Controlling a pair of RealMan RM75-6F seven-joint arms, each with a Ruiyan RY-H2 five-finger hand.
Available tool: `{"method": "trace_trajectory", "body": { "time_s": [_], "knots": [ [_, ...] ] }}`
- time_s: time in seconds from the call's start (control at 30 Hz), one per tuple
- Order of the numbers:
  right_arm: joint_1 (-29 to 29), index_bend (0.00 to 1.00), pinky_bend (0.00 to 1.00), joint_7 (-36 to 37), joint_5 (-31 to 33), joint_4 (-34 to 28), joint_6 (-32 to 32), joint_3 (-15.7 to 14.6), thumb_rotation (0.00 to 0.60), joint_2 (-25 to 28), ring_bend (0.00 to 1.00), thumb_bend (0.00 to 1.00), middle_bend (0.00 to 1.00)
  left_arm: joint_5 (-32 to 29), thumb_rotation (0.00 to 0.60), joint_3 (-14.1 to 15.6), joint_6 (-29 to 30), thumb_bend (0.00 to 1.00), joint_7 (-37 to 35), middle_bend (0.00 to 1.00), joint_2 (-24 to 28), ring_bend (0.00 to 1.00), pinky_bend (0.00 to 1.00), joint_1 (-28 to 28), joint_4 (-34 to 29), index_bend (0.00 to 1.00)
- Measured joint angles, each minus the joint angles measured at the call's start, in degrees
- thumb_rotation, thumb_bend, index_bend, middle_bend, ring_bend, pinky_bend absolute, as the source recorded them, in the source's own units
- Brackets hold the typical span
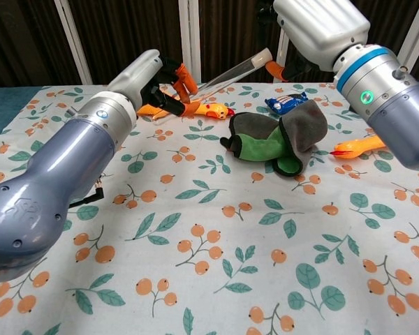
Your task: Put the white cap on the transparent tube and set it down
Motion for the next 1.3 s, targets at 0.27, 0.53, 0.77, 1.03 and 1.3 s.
{"method": "trace_trajectory", "body": {
  "time_s": [0.27,0.53,0.77,1.03,1.3],
  "knots": [
    [-0.32,0.4,0.01,-0.38,0.21,-0.69,-0.35,-0.12,0.6,0.59,0.02,0.41,0.19,0.4,0.6,-0.12,0.21,0.8,-0.21,0.66,-0.17,0.14,0.0,-0.34,0.0,0.66],
    [-1.01,0.12,0.01,-1.45,0.92,-2.03,-0.92,-0.21,0.6,1.68,0.0,0.41,0.1,0.86,0.6,-0.16,0.49,0.8,-0.62,0.66,-0.29,0.14,0.0,-0.54,0.27,0.66],
    [-1.58,0.08,0.01,-2.11,1.45,-2.8,-1.28,-0.3,0.6,2.38,0.0,0.41,0.08,1.38,0.6,0.17,0.73,0.8,-1.16,0.66,-0.54,0.14,0.0,-0.52,0.41,0.66],
    [-2.69,0.08,0.0,-2.36,2.36,-3.11,-1.72,-0.58,0.6,3.26,0.0,0.41,0.07,2.17,0.6,1.4,0.87,0.8,-1.71,0.66,-0.04,0.15,0.0,0.38,0.32,0.66],
    [-3.37,0.08,0.01,-2.77,2.79,-3.51,-1.57,-0.39,0.6,4.42,0.0,0.41,0.07,2.87,0.6,3.14,1.11,0.8,-2.38,0.66,0.92,0.15,0.0,2.16,-0.49,0.66]
  ]
}}
